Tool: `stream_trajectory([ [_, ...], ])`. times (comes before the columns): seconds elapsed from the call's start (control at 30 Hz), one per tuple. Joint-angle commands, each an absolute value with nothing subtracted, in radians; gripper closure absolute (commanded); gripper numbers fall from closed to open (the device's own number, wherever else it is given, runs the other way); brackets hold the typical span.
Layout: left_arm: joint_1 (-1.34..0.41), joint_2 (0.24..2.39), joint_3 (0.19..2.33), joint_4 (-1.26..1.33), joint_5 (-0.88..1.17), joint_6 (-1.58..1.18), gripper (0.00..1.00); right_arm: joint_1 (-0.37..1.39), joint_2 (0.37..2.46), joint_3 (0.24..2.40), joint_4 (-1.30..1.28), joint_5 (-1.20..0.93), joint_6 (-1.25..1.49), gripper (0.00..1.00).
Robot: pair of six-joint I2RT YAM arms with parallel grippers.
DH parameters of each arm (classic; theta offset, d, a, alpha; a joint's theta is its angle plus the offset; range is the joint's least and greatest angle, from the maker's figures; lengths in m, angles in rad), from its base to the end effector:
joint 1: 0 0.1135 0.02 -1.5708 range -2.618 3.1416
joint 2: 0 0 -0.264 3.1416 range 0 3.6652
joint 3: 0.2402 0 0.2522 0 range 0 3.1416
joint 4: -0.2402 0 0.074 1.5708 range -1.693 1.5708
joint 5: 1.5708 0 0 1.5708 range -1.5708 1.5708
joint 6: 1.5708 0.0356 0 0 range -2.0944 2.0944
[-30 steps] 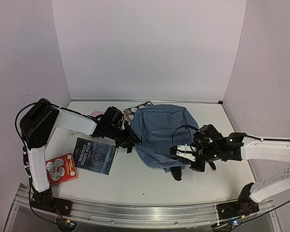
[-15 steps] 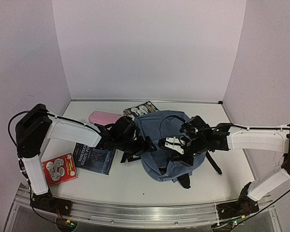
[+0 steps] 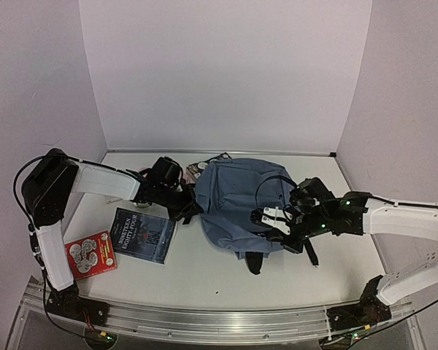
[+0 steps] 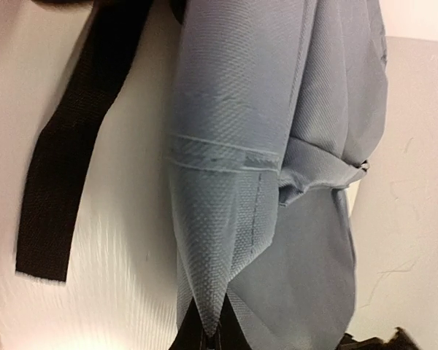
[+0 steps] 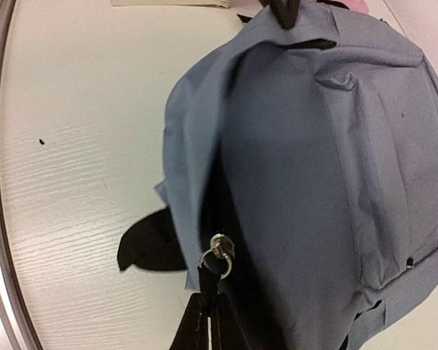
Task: Pack the student bag
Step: Unzip the student bag at the center of the board.
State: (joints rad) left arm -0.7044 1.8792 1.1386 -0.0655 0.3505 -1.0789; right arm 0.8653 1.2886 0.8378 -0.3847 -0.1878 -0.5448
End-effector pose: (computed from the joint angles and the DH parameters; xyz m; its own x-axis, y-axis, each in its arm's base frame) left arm 0.2937 -0.2656 0.1665 -0.9555 -0.2744 -0.1086 -0.1118 0.6772 -0.7273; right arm 0.1676 0.2070 0.2335 0.0184 -0.7636 -0.6455 -0.9583 0.1707 -0.2292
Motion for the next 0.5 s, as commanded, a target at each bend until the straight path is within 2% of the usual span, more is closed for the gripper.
stream_trajectory([
  [0.0, -0.594, 1.868, 1.235, -0.15, 0.386, -0.929, 0.97, 0.869, 1.231, 0.796, -0.417, -0.123, -0.542, 1.0],
  [0.07, -0.59, 1.842, 1.276, -0.234, 0.352, -0.833, 0.84, 0.869, 1.241, 0.804, -0.415, -0.127, -0.535, 1.0],
  [0.1, -0.6, 1.817, 1.288, -0.269, 0.34, -0.788, 0.66, 0.869, 1.254, 0.816, -0.414, -0.135, -0.53, 1.0],
  [0.17, -0.612, 1.765, 1.286, -0.313, 0.315, -0.726, 0.37, 0.869, 1.289, 0.844, -0.411, -0.157, -0.523, 1.0],
  [0.27, -0.619, 1.651, 1.216, -0.311, 0.314, -0.648, 0.07, 0.87, 1.368, 0.912, -0.402, -0.199, -0.503, 1.0],
  [0.33, -0.628, 1.589, 1.175, -0.289, 0.356, -0.619, 0.01, 0.868, 1.407, 0.95, -0.398, -0.218, -0.488, 1.0],
  [0.47, -0.702, 1.565, 1.138, -0.25, 0.353, -0.697, 0.0, 0.868, 1.457, 1.002, -0.392, -0.234, -0.469, 1.0],
])
